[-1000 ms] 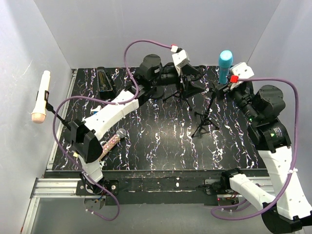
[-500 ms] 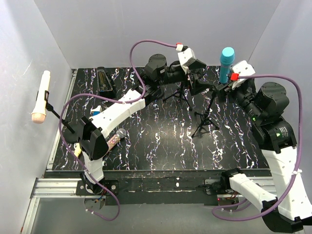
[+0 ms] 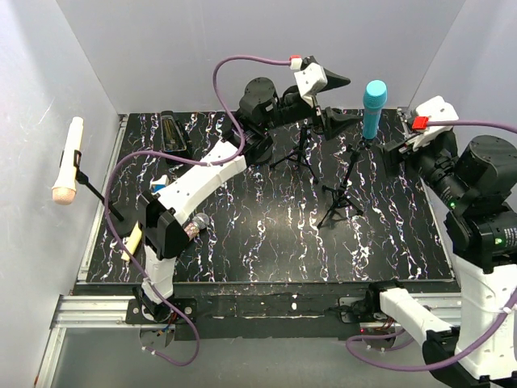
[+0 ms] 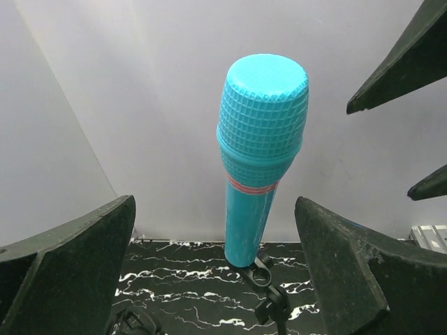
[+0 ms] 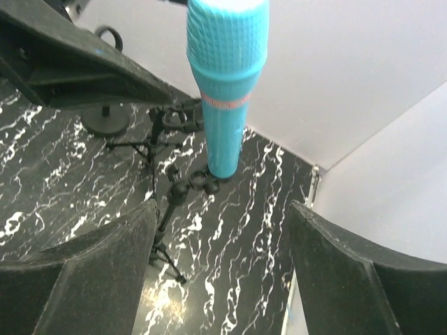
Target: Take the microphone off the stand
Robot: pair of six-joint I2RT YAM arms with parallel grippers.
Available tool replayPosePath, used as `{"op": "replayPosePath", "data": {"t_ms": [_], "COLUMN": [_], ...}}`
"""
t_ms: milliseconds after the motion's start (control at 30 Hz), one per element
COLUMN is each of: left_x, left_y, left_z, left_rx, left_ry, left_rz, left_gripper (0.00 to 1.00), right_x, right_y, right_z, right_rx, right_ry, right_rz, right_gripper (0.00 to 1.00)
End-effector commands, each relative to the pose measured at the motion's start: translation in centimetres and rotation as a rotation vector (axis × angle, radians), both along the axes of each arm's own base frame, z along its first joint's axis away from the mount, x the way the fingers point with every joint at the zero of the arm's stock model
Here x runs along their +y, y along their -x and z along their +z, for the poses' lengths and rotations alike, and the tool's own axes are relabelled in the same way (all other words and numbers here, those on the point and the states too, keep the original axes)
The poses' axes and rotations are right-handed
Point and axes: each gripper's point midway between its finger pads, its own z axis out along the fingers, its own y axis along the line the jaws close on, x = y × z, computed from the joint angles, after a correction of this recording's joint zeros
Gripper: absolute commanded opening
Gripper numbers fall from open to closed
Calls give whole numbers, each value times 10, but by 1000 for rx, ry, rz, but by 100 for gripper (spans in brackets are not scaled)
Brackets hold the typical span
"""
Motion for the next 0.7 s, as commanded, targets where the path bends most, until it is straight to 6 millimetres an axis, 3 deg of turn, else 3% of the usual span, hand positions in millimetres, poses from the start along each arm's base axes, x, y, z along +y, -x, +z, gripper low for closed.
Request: {"op": "replayPosePath", "data": {"t_ms": [0, 133, 267, 667], "left_x": [-9, -24, -33, -41], "left_y": [16, 20, 27, 45], "left_z": [17, 21, 31, 43], "left_rx": [-39, -41, -79, -129], "left_ry": [33, 61, 93, 116], "left_rz": [-37, -47, -59, -77], "left_gripper": [98, 98, 98, 61], "right_x": [0, -13, -15, 7], "right_y": [-10, -30, -36, -51], "right_z": [-28, -26, -24, -67], "right_rx": [116, 146, 153, 239], "right_ry": [-13, -62, -90, -285], "right_rz": [40, 48, 112, 239], "right_gripper": [81, 80, 80, 86]}}
